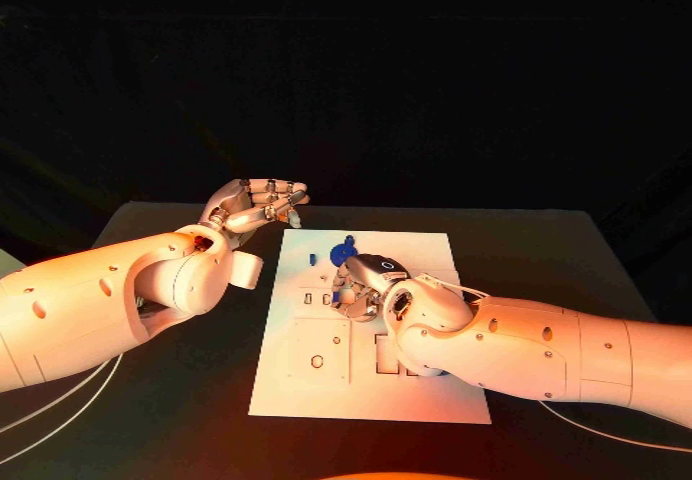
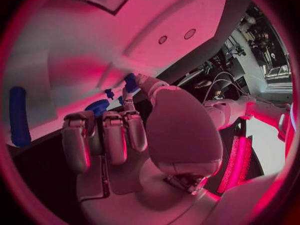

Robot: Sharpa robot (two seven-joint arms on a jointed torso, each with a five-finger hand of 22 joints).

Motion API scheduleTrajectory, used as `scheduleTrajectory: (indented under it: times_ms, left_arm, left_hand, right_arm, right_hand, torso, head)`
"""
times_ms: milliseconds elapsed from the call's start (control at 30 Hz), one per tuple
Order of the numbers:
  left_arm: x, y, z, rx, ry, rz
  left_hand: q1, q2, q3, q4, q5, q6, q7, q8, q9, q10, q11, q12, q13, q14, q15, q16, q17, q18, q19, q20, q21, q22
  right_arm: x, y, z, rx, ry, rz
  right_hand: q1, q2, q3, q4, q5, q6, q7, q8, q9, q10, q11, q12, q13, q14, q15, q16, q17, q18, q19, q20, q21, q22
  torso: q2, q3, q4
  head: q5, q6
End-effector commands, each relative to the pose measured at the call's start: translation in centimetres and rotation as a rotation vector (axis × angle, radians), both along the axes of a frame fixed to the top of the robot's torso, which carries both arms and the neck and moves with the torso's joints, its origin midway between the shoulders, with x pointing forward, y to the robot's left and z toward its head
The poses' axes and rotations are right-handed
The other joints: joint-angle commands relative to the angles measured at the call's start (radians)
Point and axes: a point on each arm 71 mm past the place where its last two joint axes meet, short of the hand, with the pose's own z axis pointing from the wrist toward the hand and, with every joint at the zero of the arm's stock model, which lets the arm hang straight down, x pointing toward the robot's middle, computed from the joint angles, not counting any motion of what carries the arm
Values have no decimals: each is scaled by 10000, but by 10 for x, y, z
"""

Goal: Assemble the parts on the task board

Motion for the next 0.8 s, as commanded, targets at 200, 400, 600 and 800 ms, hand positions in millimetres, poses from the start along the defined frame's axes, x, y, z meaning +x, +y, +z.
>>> scheduleTrajectory:
  times_ms: [200, 400, 600, 800]
  left_arm:
    - [0, -2, 1, -89, -22, -152]
    - [0, -1, 1, -86, -20, -146]
    - [0, -1, 1, -86, -35, -134]
    - [0, -1, 1, -83, -42, -118]
  left_hand:
    - [-115, 13, 53, -16, -44, -64, -36, -38, 11, -58, 3, -44, -8, -86, 12, 48, -12, 38, -81, -4, 65, 8]
    - [-115, 13, 53, -16, -44, -64, -36, -38, 11, -58, 3, -44, -8, -86, 12, 48, -12, 38, -81, -4, 65, 8]
    - [-113, 11, 58, -23, -43, -75, -37, -43, 10, -68, 4, -47, -9, -91, 12, 50, -15, 38, -92, -2, 75, 13]
    - [-113, 11, 58, -23, -43, -75, -37, -43, 10, -68, 4, -47, -9, -91, 12, 50, -15, 38, -92, -2, 75, 13]
  right_arm:
    - [-1, 2, -2, -165, 21, 232]
    - [-1, 2, -2, -138, 19, 281]
    - [-1, 2, -1, -63, -11, 300]
    - [-1, 1, 0, 165, -145, 309]
  right_hand:
    - [-185, -118, -158, 17, -3, -256, 54, -151, -65, 269, 23, -154, 1712, 910, -3, -31, 2142, 14, 900, -36, -81, 2423]
    - [-242, -218, -246, 44, -45, -422, 120, -240, -113, 187, 83, -257, 1632, 910, 49, -32, 2143, 25, 876, 7, -126, 2393]
    - [-406, -346, -492, 179, -153, -506, 157, -285, -148, 140, 128, -314, 1590, 906, 94, -38, 2130, 35, 857, 56, -166, 2369]
    - [-484, -390, -1503, 574, -452, -727, 182, -381, -215, 20, 159, -465, 1473, 902, 126, -47, 2117, 49, 831, 97, -225, 2336]
  torso:
    - [2, -1, -5]
    - [7, 5, -4]
    - [2, 3, -3]
    - [4, 8, -5]
  head:
    - [15, 6]
    - [20, 2]
    - [13, -2]
    - [18, 8]
